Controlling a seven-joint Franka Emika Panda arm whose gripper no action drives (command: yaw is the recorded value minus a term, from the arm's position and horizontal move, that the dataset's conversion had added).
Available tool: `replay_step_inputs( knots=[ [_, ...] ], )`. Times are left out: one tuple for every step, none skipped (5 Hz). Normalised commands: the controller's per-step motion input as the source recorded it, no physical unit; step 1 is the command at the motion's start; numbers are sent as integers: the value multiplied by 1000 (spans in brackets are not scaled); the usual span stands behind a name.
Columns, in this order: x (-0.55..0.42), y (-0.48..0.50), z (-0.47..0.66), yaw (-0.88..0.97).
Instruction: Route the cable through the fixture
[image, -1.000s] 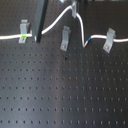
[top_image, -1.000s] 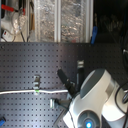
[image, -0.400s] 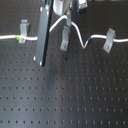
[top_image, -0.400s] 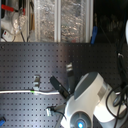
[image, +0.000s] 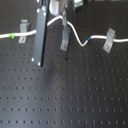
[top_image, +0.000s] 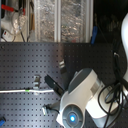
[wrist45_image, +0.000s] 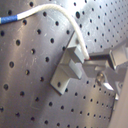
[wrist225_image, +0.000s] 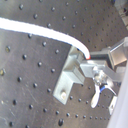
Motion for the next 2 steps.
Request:
replay_step_inputs(
  knots=[
    [0, 0, 0, -17],
    [-161, 35, 111, -351]
  ],
)
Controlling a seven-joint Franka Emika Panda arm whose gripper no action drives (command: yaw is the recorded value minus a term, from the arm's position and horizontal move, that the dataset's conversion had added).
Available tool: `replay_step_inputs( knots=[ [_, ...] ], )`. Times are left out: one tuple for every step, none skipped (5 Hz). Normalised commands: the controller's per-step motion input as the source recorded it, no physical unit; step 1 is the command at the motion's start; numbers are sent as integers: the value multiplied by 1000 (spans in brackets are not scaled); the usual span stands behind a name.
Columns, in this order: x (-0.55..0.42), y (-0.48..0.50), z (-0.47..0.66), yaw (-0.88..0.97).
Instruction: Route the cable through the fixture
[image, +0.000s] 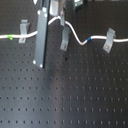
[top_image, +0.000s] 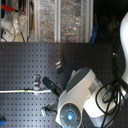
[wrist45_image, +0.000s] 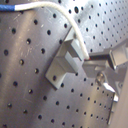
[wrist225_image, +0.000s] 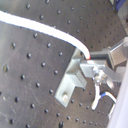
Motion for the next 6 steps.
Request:
replay_step_inputs(
  knots=[
    [-188, -2, 255, -794],
    [1, 0, 47, 0],
    [-266, 3, 354, -206],
    [3, 13, 0, 0],
    [-103, 18, 34, 0],
    [-176, 34, 422, 20]
  ],
)
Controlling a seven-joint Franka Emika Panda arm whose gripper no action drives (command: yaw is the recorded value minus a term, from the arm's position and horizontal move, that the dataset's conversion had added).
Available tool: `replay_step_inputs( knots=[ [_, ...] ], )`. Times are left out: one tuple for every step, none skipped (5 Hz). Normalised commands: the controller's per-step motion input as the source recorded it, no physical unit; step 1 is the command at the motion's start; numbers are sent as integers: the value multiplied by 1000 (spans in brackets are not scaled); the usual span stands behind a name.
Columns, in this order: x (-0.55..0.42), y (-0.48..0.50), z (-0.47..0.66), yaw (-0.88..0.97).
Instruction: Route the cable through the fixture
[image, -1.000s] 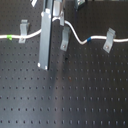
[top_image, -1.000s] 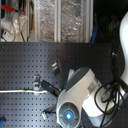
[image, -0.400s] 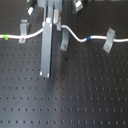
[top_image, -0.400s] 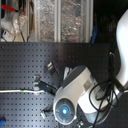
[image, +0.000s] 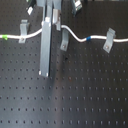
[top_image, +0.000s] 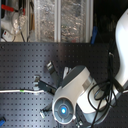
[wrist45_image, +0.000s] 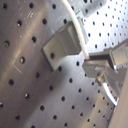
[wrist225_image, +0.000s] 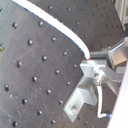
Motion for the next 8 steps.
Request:
replay_step_inputs(
  knots=[
    [0, 0, 21, 0],
    [-45, 135, -105, 60],
    [39, 200, -25, 120],
    [0, 0, 62, 0],
    [-85, 4, 564, 0],
    [-61, 15, 198, 0],
    [-9, -46, 0, -6],
    [181, -401, -165, -323]
  ],
)
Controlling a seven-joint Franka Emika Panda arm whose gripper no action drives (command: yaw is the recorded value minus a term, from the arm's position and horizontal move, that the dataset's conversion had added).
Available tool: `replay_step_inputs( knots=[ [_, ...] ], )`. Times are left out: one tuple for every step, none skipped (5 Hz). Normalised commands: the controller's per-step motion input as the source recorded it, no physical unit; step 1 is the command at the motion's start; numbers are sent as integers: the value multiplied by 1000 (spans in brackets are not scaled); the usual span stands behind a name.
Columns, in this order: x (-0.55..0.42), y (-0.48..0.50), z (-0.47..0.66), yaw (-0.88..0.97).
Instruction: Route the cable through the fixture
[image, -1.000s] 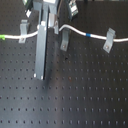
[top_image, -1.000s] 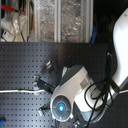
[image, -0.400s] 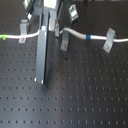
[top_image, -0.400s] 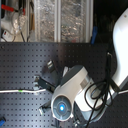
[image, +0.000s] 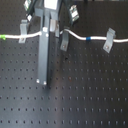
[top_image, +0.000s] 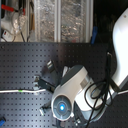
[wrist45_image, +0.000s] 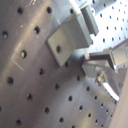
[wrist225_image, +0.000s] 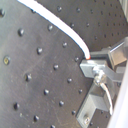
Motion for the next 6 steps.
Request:
replay_step_inputs(
  knots=[
    [-4, -56, -38, -46],
    [-10, -74, 1, 0],
    [-146, -284, 4, 0],
    [-362, -133, -66, 100],
    [-95, 16, 2, -31],
    [-37, 280, -60, -40]
  ],
)
